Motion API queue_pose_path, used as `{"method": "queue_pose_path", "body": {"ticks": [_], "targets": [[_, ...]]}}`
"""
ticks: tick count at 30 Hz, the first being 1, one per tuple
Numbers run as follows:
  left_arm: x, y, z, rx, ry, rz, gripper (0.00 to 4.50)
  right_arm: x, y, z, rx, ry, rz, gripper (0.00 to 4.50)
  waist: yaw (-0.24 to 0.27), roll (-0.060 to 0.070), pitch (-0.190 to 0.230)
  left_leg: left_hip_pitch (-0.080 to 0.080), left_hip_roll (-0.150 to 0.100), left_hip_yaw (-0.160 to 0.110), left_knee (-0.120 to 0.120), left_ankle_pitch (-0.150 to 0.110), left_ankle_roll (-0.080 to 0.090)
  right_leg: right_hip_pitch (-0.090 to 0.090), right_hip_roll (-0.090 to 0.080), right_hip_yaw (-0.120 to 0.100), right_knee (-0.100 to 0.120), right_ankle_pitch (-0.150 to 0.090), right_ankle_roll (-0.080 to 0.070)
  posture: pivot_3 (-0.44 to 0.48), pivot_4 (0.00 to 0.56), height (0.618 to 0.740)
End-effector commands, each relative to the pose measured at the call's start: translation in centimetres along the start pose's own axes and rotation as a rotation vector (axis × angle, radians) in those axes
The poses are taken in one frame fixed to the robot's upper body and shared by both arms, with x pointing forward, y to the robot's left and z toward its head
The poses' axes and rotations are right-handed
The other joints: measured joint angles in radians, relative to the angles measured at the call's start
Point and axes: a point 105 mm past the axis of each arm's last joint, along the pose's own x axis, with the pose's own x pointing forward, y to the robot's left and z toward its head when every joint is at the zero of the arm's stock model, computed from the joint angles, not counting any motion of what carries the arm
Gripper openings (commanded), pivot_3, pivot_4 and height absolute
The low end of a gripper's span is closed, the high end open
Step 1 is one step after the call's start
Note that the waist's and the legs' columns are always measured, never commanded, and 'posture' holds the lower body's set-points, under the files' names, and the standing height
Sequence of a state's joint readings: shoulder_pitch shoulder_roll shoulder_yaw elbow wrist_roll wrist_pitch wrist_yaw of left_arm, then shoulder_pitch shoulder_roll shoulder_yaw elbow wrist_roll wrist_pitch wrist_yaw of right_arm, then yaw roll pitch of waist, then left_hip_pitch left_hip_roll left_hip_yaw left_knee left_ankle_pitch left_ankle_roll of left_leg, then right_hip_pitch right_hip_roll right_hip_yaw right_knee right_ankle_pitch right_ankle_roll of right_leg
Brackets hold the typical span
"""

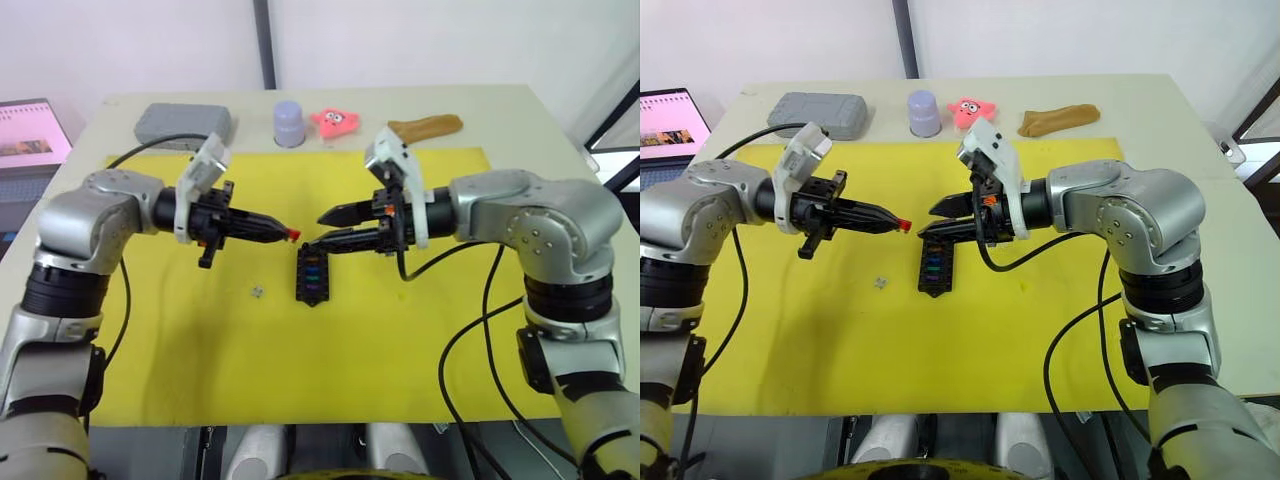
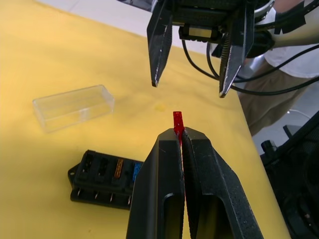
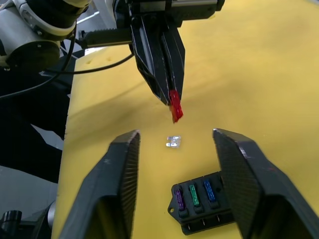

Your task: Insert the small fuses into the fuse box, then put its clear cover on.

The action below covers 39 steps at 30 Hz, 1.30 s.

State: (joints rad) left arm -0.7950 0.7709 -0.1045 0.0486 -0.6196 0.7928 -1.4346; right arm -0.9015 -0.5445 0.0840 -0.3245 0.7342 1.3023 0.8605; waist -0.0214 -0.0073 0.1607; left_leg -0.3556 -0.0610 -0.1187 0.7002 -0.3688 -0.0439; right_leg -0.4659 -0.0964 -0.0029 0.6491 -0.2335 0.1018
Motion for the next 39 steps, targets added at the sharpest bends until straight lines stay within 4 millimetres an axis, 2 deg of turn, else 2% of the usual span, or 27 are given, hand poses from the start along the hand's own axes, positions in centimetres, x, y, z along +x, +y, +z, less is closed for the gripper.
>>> {"method": "queue_pose_path", "body": {"ticks": [1, 6, 9, 10, 22, 39], "targets": [[-0.1, -0.1, 1.4, 0.068, -0.011, 0.001, 0.00, 0.2, 0.5, 1.1, -0.033, -0.029, 0.015, 2.68, 0.000, 0.000, 0.000, 0.000, 0.000, 0.000, 0.000, 0.000, 0.000, 0.000, 0.000, 0.000, 0.000, 0.000, 0.000, 0.000, 0.150, 0.740], [0.1, -0.1, 1.6, 0.077, -0.013, -0.002, 0.00, 0.7, 0.4, 0.7, -0.026, -0.026, 0.023, 2.68, 0.001, 0.000, 0.000, 0.000, 0.000, 0.000, 0.000, 0.000, 0.000, 0.000, 0.000, 0.000, 0.000, 0.000, 0.000, 0.000, 0.150, 0.740], [0.2, -0.1, 1.6, 0.080, -0.013, -0.005, 0.00, 0.8, 0.2, 0.8, -0.025, -0.028, 0.024, 1.94, 0.000, 0.000, 0.000, 0.000, 0.000, 0.000, 0.000, 0.000, 0.000, 0.000, 0.000, 0.000, 0.000, 0.000, 0.000, 0.000, 0.150, 0.740], [0.2, -0.1, 1.6, 0.081, -0.012, -0.006, 0.00, 0.8, 0.2, 0.9, -0.026, -0.028, 0.025, 1.48, 0.000, 0.000, 0.000, 0.000, 0.000, 0.000, 0.000, 0.000, 0.000, 0.000, 0.000, 0.000, 0.000, 0.000, 0.000, 0.000, 0.150, 0.740], [0.2, -0.1, 1.4, 0.085, -0.003, -0.007, 0.00, 1.4, 0.6, 1.8, -0.038, -0.032, 0.037, 1.48, 0.000, 0.000, 0.000, 0.000, 0.000, 0.000, 0.000, 0.000, 0.000, 0.000, 0.000, 0.000, 0.000, 0.000, 0.000, 0.000, 0.150, 0.740], [0.2, -0.2, 1.2, 0.086, -0.003, -0.002, 0.00, 1.7, 0.6, 1.7, -0.045, -0.024, 0.042, 1.48, 0.000, 0.000, 0.000, 0.000, 0.000, 0.000, 0.000, 0.000, 0.000, 0.000, 0.000, 0.000, 0.000, 0.000, 0.000, 0.000, 0.150, 0.740]]}}
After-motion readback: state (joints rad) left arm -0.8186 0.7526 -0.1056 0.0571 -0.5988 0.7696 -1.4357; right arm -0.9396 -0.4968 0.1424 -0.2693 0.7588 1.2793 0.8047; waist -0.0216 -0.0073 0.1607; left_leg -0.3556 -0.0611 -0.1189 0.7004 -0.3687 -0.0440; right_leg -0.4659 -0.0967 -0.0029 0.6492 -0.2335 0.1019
